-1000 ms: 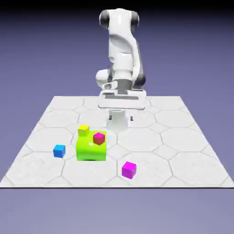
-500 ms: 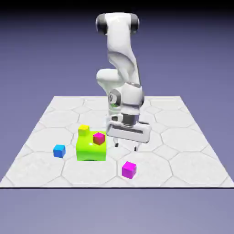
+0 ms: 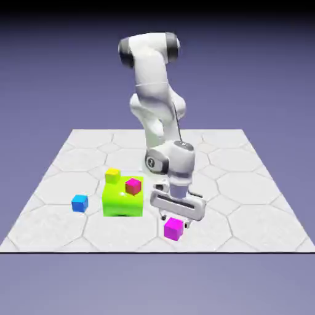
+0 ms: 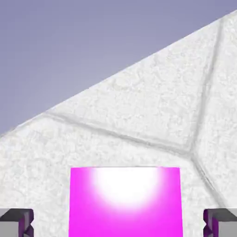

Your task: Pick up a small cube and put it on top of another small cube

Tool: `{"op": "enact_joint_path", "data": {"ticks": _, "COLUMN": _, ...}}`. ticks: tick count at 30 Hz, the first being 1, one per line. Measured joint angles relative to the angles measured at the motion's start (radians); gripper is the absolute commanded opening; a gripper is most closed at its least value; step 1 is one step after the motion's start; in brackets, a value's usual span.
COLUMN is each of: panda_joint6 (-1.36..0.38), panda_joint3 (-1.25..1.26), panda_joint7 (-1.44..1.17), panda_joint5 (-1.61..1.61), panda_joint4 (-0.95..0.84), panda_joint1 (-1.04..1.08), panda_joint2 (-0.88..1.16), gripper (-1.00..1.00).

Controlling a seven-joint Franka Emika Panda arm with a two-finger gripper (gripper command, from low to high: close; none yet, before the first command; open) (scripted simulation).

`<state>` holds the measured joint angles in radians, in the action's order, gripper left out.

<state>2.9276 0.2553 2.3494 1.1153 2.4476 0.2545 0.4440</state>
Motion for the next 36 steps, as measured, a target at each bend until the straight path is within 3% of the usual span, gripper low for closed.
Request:
{"op": "enact_joint_path", "data": {"ticks": 1, "panda_joint6": 0.004, "panda_joint3": -0.013, "panda_joint7": 0.018, "panda_joint5": 0.022, "panda_joint4": -0.008, "panda_joint1": -0.009, "panda_joint2": 0.014, "gripper": -1.00}}
{"op": "enact_joint_path", "data": {"ticks": 12, "panda_joint6": -0.062, "panda_joint3": 0.196, "panda_joint7": -0.308, "panda_joint5": -0.369, "panda_joint4": 0.121, "panda_joint1": 0.143, "panda_joint2": -0.216, "gripper": -1.00}}
{"op": "enact_joint_path", "data": {"ticks": 36, "panda_joint6": 0.179, "panda_joint3": 0.137, "panda_joint7": -1.351, "panda_joint5": -1.408, "panda_joint4": 0.001, "panda_joint1": 0.298, "panda_joint2": -0.193, "gripper": -1.00}}
